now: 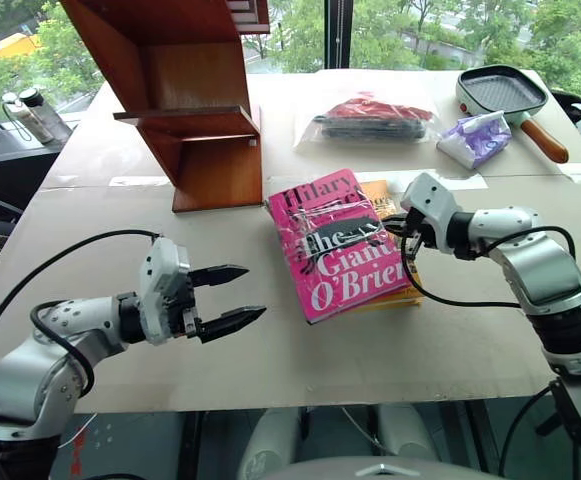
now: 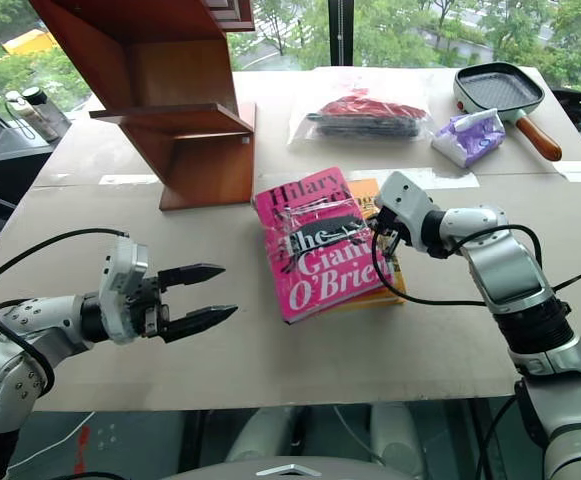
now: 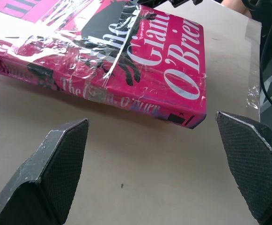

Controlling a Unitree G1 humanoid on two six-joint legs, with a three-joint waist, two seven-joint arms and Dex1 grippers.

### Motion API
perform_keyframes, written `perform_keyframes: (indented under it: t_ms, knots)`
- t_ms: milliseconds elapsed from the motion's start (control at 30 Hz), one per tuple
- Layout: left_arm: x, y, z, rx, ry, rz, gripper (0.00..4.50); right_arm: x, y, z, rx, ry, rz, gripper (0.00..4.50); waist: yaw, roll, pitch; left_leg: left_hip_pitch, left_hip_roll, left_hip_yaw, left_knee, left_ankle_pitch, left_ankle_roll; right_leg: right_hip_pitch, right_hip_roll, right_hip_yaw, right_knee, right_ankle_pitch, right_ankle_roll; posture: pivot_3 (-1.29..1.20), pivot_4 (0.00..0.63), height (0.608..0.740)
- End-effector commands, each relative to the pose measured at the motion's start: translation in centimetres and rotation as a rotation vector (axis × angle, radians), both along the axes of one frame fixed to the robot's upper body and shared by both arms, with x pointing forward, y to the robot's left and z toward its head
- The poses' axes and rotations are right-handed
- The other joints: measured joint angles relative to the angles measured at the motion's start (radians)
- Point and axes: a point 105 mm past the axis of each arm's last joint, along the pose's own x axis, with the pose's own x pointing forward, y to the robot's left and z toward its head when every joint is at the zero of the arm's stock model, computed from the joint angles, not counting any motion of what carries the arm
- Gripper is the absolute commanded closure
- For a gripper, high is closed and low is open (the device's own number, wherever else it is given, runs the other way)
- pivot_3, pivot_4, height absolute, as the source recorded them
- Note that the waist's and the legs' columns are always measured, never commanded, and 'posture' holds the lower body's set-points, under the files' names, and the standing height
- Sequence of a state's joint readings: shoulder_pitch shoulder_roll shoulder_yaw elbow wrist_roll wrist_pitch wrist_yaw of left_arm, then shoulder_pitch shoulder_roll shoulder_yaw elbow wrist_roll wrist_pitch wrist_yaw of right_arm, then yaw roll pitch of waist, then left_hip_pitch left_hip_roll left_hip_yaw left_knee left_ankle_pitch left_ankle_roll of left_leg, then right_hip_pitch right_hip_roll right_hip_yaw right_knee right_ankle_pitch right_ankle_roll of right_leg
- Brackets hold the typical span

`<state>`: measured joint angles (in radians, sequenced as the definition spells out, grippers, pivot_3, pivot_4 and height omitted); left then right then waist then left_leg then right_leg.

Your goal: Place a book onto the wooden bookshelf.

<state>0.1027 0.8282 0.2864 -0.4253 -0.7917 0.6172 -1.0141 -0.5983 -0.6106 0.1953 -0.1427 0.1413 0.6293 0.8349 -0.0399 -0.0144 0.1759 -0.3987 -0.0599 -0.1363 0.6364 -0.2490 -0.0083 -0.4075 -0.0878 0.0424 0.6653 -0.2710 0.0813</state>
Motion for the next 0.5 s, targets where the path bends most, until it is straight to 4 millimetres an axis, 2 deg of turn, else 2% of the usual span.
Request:
perform_keyframes:
  t_ms: [33, 100, 167, 233, 267, 333, 433, 500]
  knots:
    - [-0.5, -0.2, 0.7, -0.085, 0.072, 0.022, 0.0, -0.2, -1.5, 2.3, 0.041, -0.093, -0.004, 4.46, 0.003, 0.0, 0.0, 0.0, 0.0, 0.0, 0.0, 0.0, 0.0, 0.0, 0.0, 0.0, 0.0, 0.0, 0.0, 0.0, 0.15, 0.74]
    - [0.0, 0.1, 0.3, -0.165, 0.183, 0.109, 0.0, -2.0, -4.4, 3.5, 0.135, -0.131, 0.017, 4.46, 0.013, 0.0, 0.0, 0.0, 0.0, 0.0, 0.0, 0.0, 0.0, 0.0, 0.0, 0.0, 0.0, 0.0, 0.0, 0.0, 0.15, 0.74]
    - [0.6, 0.2, 0.0, -0.255, 0.283, 0.172, 0.0, -5.5, -6.7, 3.6, 0.198, -0.104, 0.115, 3.62, 0.033, 0.0, 0.0, -0.001, 0.0, -0.002, 0.0, 0.0, 0.0, 0.001, 0.0, -0.002, -0.001, 0.0, 0.0, 0.0, 0.15, 0.74]
    - [1.1, 0.3, 0.1, -0.354, 0.377, 0.202, 0.0, -8.4, -8.1, 3.1, 0.213, -0.039, 0.183, 2.84, 0.036, -0.001, -0.001, -0.001, -0.001, -0.002, 0.0, 0.0, 0.001, 0.001, -0.001, -0.002, -0.001, 0.0, 0.0, 0.0, 0.15, 0.74]
    - [1.5, 0.3, 0.2, -0.397, 0.422, 0.215, 0.0, -9.5, -8.6, 2.9, 0.214, -0.006, 0.199, 2.38, 0.034, -0.001, -0.001, -0.001, 0.0, -0.002, 0.001, 0.0, 0.001, 0.001, -0.001, -0.002, -0.001, 0.0, 0.0, 0.0, 0.15, 0.74]
    - [2.0, 0.3, 0.1, -0.488, 0.529, 0.223, 0.0, -12.3, -8.8, 3.9, 0.303, 0.087, 0.264, 1.45, 0.026, 0.0, -0.001, 0.0, 0.0, -0.002, 0.003, -0.002, 0.003, 0.001, -0.001, -0.001, 0.002, 0.0, 0.0, 0.0, 0.15, 0.74]
    - [3.0, 0.2, -0.1, -0.606, 0.673, 0.244, 0.0, -14.3, -8.7, 4.8, 0.323, 0.091, 0.309, 0.15, 0.003, -0.001, -0.001, 0.006, 0.0, 0.001, 0.008, -0.003, 0.005, 0.002, 0.0, 0.003, 0.013, 0.0, 0.0, 0.0, 0.15, 0.74]
    - [3.8, -0.2, -0.6, -0.645, 0.752, 0.26, 0.0, -14.8, -8.6, 4.6, 0.284, 0.084, 0.311, 0.15, 0.004, -0.001, -0.001, 0.012, 0.001, 0.002, 0.008, -0.003, 0.005, 0.008, 0.001, 0.003, 0.013, 0.0, 0.0, 0.0, 0.15, 0.74]
